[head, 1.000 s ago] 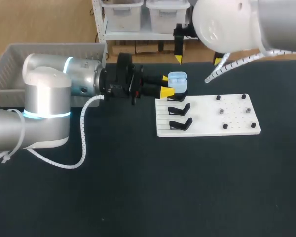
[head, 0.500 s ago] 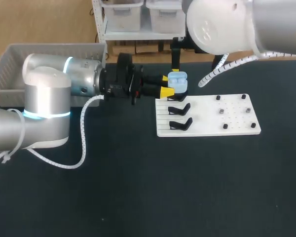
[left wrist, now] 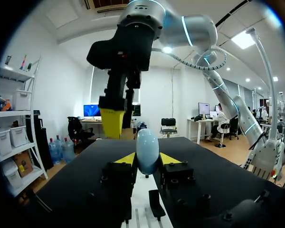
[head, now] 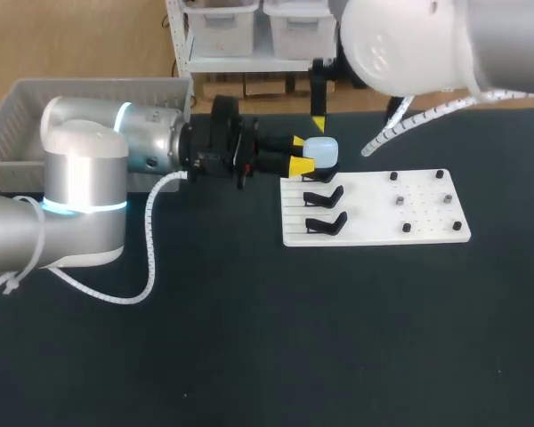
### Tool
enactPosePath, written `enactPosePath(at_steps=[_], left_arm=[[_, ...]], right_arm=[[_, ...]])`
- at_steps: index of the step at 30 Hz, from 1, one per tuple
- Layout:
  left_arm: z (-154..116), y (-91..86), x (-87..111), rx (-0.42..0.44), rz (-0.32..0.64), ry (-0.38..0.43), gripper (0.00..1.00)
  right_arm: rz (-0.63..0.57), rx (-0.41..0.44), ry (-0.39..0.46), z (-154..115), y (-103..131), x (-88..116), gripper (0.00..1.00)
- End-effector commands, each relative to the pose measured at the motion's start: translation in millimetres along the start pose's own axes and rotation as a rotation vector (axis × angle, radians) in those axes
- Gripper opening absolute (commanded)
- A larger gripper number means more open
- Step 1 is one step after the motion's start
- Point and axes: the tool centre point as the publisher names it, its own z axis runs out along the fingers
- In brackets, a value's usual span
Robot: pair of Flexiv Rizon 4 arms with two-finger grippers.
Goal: Pick up each earbud case from the left stands, insert the matching earbuds, close the lid, and place the case in the box.
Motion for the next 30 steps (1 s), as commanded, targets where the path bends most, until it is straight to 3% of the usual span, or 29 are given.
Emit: enactPosePath(at_steps=[1, 5, 10, 15, 22, 24, 25, 30], left_arm=[[-0.1, -1.9, 0.6, -0.006, 0.003, -0.003, 0.0], [-22.0, -7.3, -17.5, -0.091, -0.048, 0.02, 0.0], [-64.7, -15.6, -40.8, -0.253, -0.06, 0.063, 0.0], [-138.1, -14.9, -69.0, -0.453, -0.024, 0.165, 0.0], [-241.8, 3.5, -53.9, -0.71, -0.101, 0.321, 0.0], [-265.6, 12.3, -48.0, -0.747, -0.112, 0.407, 0.0], [-276.2, 16.1, -45.7, -0.77, -0.124, 0.385, 0.0], [-330.4, 37.0, -24.6, -0.886, -0.167, 0.442, 0.0]], right_arm=[[-0.019, -0.041, -0.256, -34.3, -16.4, 27.8, 1.0], [-0.061, -0.088, -0.319, -63.5, -20.6, 38.1, 1.0], [-0.061, -0.088, -0.319, -63.5, -20.6, 38.1, 1.0], [-0.061, -0.088, -0.319, -63.5, -20.6, 38.1, 1.0], [-0.061, -0.088, -0.319, -63.5, -20.6, 38.1, 1.0], [-0.061, -0.088, -0.319, -63.5, -20.6, 38.1, 1.0], [-0.061, -0.088, -0.319, -63.5, -20.6, 38.1, 1.0], [-0.061, -0.088, -0.319, -63.5, -20.6, 38.1, 1.0]])
